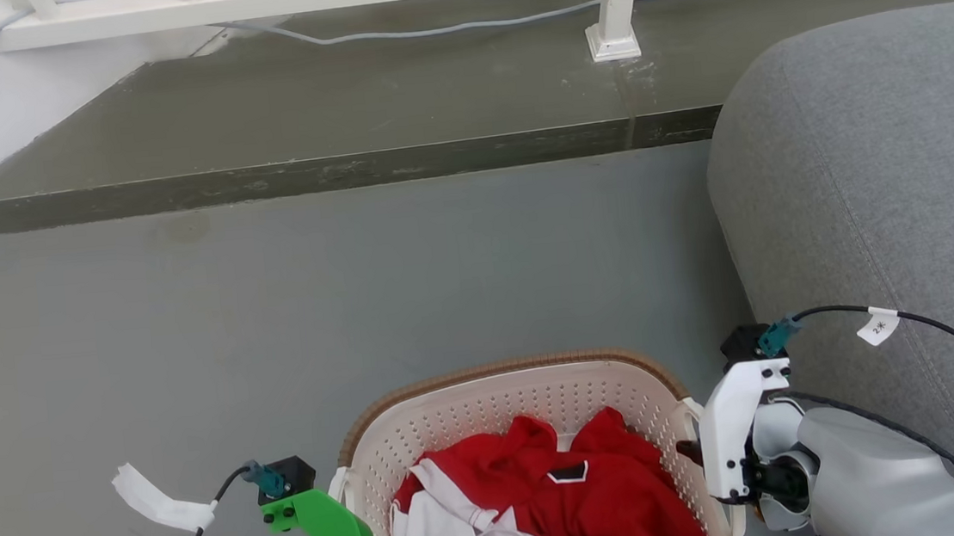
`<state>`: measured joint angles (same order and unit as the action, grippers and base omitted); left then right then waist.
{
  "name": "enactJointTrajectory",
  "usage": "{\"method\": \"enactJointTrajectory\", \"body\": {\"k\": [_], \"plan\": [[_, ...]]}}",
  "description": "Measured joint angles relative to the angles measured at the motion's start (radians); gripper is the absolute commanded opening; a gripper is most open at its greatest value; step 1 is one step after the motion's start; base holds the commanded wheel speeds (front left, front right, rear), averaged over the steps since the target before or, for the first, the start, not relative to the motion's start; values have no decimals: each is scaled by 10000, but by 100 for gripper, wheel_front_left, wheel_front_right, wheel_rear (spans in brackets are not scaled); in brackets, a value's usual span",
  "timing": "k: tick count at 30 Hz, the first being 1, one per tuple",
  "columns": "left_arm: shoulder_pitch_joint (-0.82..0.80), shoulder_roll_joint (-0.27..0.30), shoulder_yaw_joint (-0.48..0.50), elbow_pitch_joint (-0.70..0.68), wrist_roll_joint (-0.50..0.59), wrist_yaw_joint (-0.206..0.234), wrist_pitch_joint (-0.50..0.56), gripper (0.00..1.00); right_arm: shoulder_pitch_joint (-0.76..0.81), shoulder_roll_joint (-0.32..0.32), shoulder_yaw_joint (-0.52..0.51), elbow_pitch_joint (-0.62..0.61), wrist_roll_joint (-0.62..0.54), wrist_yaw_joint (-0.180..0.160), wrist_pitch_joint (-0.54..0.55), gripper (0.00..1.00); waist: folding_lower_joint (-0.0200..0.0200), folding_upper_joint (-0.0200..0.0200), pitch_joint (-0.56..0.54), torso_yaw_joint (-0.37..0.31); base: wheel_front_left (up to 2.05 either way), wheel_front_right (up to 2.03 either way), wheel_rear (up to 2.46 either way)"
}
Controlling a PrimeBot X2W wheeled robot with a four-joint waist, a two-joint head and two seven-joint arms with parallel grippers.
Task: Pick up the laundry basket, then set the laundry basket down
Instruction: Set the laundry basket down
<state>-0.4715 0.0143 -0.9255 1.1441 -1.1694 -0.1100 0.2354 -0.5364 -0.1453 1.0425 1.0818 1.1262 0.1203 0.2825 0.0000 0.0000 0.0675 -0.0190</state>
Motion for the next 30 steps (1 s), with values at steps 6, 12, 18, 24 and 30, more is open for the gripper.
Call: {"method": "enactJointTrajectory", "body": {"k": [6, 12, 18, 24, 30], "plan": [[-22, 2, -36, -23, -27, 2, -174, 0, -105, -50, 59, -81, 13, 0, -102, 0, 0, 0, 168, -29, 0, 0, 0], [-263, 10, -75, -161, -27, 52, -399, 0, -304, -219, 92, -270, 13, 0, -339, 0, 0, 0, 574, -67, 0, 0, 0], [-658, 8, -73, -303, -25, 222, -796, 0, -643, -422, 90, -504, 12, 0, -700, 0, 0, 0, 1160, -99, 0, 0, 0], [-1016, 8, -81, -407, -23, 324, -1122, 0, -936, -591, 90, -713, 4, 0, -999, 0, 0, 0, 1850, -135, 0, 0, 0], [-1508, 8, -67, -552, -23, 477, -1519, 0, -1268, -817, 63, -972, 2, 0, -1430, 0, 0, 0, 2597, -180, 0, 0, 0]]}}
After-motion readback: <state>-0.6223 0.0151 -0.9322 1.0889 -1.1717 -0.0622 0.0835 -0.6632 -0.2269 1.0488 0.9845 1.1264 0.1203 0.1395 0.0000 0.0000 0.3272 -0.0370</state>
